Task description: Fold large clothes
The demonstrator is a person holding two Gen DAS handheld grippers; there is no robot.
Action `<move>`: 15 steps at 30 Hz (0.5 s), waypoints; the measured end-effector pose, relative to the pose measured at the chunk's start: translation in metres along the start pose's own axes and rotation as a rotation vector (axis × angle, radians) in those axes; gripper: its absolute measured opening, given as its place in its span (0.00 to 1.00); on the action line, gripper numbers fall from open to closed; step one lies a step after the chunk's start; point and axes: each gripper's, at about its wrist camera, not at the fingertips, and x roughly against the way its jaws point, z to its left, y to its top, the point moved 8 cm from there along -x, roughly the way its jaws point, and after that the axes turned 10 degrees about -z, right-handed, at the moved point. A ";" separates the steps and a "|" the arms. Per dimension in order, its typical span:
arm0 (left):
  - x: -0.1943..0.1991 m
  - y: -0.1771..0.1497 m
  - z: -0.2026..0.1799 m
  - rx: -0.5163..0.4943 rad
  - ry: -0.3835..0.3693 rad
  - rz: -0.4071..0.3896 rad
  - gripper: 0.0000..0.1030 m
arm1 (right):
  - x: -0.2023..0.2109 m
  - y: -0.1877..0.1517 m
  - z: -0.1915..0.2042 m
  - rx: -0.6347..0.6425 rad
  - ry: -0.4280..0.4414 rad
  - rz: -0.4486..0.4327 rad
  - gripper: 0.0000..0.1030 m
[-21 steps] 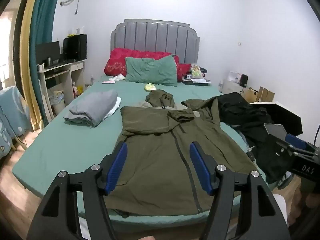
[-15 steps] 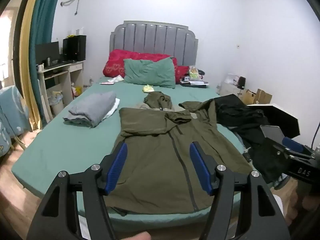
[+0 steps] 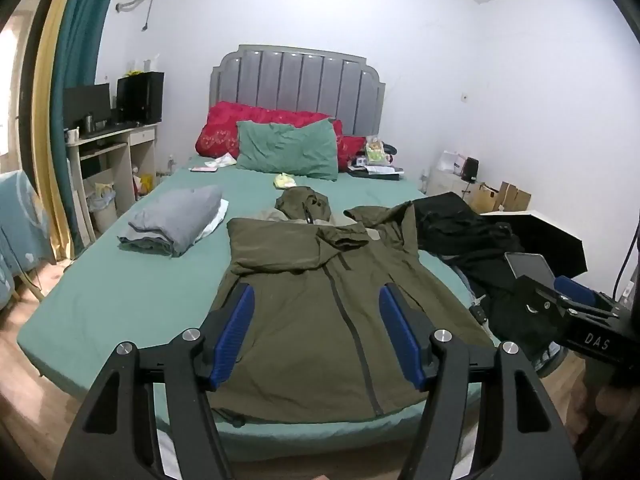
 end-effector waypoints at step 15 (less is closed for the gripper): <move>0.012 0.007 -0.005 0.014 -0.021 -0.026 0.66 | 0.013 0.007 -0.010 -0.006 0.000 -0.012 0.99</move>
